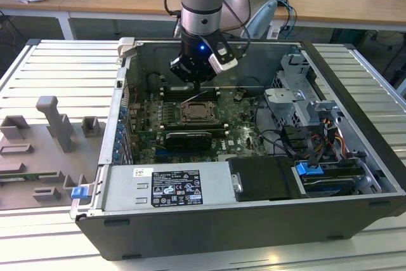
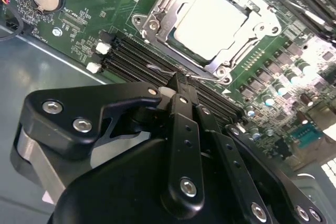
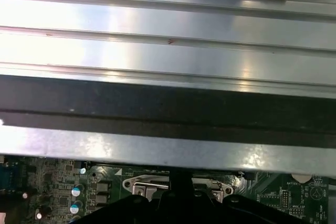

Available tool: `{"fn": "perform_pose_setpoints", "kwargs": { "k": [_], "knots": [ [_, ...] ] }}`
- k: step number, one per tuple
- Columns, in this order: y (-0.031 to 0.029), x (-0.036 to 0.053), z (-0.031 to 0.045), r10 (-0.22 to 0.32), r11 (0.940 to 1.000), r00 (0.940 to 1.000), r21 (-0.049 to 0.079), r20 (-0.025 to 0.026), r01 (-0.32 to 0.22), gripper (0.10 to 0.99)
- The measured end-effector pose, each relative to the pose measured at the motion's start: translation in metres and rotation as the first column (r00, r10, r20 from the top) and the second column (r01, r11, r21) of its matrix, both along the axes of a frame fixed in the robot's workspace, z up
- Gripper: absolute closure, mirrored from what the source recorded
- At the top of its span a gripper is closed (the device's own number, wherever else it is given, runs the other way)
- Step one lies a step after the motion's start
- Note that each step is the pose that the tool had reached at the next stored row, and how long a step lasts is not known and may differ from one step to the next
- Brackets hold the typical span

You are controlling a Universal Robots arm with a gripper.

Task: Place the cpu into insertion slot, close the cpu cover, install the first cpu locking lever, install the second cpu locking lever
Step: 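Install the first cpu locking lever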

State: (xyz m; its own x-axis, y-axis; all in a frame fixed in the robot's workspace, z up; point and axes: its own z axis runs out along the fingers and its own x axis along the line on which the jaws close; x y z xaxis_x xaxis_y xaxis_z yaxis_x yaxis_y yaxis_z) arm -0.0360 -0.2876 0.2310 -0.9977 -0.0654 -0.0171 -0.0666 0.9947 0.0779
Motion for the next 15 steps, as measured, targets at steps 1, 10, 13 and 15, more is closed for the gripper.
{"fn": "perform_pose_setpoints", "kwargs": {
  "k": [1,10,13,15],
  "knots": [
    [0.0005,0.0006,-0.0006,0.0,1.0,1.0,0.0,0.0,0.0,0.98],
    [0.0032,0.0088,-0.0082,0.0,1.0,1.0,0.0,0.0001,0.0,0.98],
    [0.0032,0.0107,-0.011,0.0,1.0,1.0,0.0,0.0,0.0,0.98],
    [0.0032,0.0122,-0.0135,0.0,1.0,1.0,0.0,0.0,0.0,0.98]
  ]
}}
